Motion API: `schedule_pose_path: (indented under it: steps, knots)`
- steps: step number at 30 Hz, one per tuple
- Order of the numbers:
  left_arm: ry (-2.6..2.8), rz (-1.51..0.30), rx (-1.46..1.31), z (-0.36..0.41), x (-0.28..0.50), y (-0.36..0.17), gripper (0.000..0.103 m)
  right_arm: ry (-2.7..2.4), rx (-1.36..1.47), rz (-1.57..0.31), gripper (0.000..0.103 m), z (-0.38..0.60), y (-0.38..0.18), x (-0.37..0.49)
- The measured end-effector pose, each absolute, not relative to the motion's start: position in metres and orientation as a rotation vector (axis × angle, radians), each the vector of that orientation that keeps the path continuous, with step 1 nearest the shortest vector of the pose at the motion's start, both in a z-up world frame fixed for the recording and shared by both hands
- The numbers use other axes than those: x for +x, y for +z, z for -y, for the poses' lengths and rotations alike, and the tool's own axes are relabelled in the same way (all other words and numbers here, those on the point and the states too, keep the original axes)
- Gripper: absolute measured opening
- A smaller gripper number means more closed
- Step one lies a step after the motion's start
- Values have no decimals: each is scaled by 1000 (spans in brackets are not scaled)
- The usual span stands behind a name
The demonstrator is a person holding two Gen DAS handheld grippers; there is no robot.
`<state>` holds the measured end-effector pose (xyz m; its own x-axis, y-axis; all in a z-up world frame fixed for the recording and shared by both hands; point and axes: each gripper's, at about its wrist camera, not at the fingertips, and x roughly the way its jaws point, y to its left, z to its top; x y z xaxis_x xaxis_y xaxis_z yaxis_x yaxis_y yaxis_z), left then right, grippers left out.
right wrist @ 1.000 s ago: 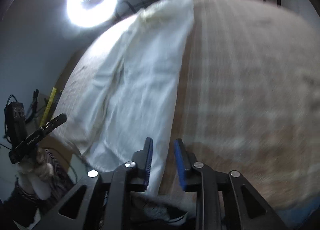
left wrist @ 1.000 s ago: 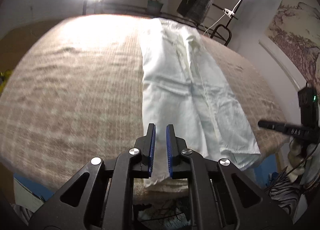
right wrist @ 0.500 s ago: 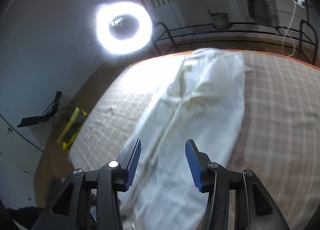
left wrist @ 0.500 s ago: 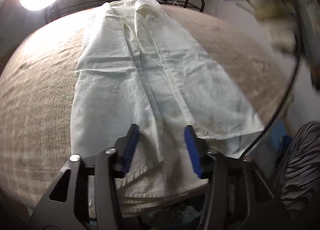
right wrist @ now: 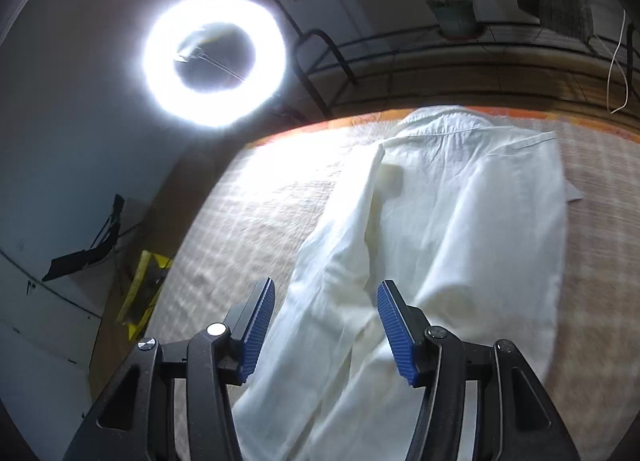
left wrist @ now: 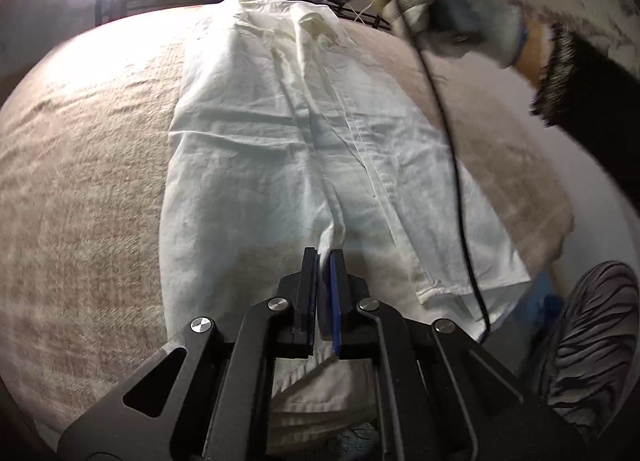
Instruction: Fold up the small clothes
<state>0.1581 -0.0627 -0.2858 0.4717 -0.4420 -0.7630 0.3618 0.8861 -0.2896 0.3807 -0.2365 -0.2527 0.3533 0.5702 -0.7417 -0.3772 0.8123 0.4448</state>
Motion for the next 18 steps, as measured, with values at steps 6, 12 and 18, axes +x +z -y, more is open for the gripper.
schedule_pose_path:
  steps: [6, 12, 18]
  knots:
    - [-524, -910, -53, 72, 147, -273, 3, 595, 129, -1091, 59, 210, -283, 409]
    - [-547, -924, -162, 59, 156, -272, 2, 570, 161, -1122, 63, 202, -304, 432]
    - [-596, -929, -239, 52, 161, -267, 2, 607, 117, -1193, 12, 189, -324, 434]
